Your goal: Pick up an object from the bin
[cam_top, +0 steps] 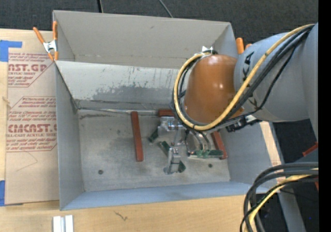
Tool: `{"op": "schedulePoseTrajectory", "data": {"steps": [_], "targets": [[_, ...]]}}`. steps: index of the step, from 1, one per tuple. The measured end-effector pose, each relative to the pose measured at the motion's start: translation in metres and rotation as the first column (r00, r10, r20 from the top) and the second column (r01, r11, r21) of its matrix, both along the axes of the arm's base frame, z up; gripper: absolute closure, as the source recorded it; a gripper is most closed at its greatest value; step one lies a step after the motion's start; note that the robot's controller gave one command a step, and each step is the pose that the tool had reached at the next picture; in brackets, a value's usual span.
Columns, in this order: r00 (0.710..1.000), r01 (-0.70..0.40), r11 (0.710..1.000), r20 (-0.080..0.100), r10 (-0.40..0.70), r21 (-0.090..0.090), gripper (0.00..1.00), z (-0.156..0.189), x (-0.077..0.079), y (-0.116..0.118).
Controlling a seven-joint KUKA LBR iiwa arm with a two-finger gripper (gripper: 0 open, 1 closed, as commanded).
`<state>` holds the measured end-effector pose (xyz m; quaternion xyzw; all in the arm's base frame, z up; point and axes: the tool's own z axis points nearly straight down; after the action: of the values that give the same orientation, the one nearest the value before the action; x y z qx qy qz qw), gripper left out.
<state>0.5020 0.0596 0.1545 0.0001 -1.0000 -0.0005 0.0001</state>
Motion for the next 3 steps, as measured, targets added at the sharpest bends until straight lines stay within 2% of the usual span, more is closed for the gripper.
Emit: {"op": "schedulePoseTrajectory", "data": {"steps": [1,2,3], "targets": [[0.994,0.11,0.994,0.004,-0.11,0.001,0.0,-0.046,0.006,-0.035],[0.987,0.159,0.987,0.0,-0.159,-0.002,0.0,-0.087,0.022,-0.085],[0.988,0.155,0.988,0.0,-0.155,0.0,0.0,-0.085,-0.003,-0.049]]}}
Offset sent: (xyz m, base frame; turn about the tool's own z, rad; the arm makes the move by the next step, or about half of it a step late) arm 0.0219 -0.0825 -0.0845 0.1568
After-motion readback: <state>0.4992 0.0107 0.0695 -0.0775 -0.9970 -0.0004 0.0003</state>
